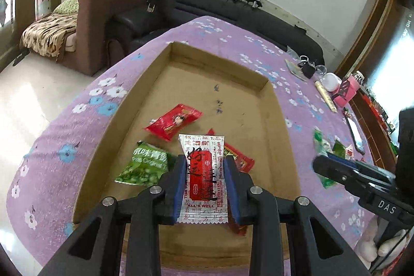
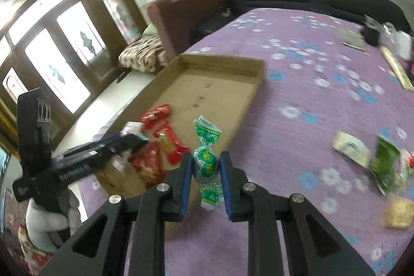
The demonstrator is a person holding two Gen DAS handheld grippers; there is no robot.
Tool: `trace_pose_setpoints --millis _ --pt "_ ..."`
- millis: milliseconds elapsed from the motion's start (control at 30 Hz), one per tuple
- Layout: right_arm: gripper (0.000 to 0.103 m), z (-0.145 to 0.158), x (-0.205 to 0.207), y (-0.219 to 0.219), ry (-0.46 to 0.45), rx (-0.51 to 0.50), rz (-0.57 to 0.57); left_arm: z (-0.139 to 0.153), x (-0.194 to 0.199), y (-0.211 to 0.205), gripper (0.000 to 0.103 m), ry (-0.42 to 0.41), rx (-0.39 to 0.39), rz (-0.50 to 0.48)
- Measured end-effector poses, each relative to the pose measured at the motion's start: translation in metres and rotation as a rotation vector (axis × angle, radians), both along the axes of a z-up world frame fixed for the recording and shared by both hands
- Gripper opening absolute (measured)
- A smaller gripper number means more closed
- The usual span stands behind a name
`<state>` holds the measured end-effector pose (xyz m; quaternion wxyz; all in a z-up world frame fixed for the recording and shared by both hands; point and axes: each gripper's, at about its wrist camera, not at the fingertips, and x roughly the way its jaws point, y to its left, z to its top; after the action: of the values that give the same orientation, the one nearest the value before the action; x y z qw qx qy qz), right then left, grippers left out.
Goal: Organize snacks
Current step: 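Carry the candy and packet over the box and open both grippers, then move both grippers back over the remaining snacks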
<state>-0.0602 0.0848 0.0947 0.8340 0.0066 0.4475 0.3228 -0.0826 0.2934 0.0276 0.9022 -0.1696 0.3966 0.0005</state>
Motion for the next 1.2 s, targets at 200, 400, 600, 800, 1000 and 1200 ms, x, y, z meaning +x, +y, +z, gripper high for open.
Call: trace_pose_setpoints --millis 200,400,600,800,1000,1200 --pt "0.021 -0.008 0.008 0.048 -0.006 -0.056 0.046 -0.010 -0.003 0.009 0.031 0.012 -0.033 0.004" --pt "0.021 -0.020 0.018 0.070 0.001 -0.093 0.051 -0.012 -0.007 0.015 0.033 0.000 -0.065 -0.006" --pt "0.024 -0.026 0.023 0.074 -0.002 -0.111 0.029 -0.009 -0.012 0.024 0.046 -0.013 -0.099 0.008" --pt "0.043 -0.008 0.022 0.060 -0.050 -0.074 0.011 0.009 -0.021 0.027 0.052 -0.089 -0.122 0.027" --pt "0.054 0.026 0.017 0.011 -0.138 -0.044 -0.074 0.046 -0.039 0.012 0.091 -0.244 -0.113 0.007" --pt "0.092 0.061 0.005 -0.090 -0.314 -0.062 -0.271 0.067 -0.049 -0.013 0.098 -0.371 -0.217 -0.103"
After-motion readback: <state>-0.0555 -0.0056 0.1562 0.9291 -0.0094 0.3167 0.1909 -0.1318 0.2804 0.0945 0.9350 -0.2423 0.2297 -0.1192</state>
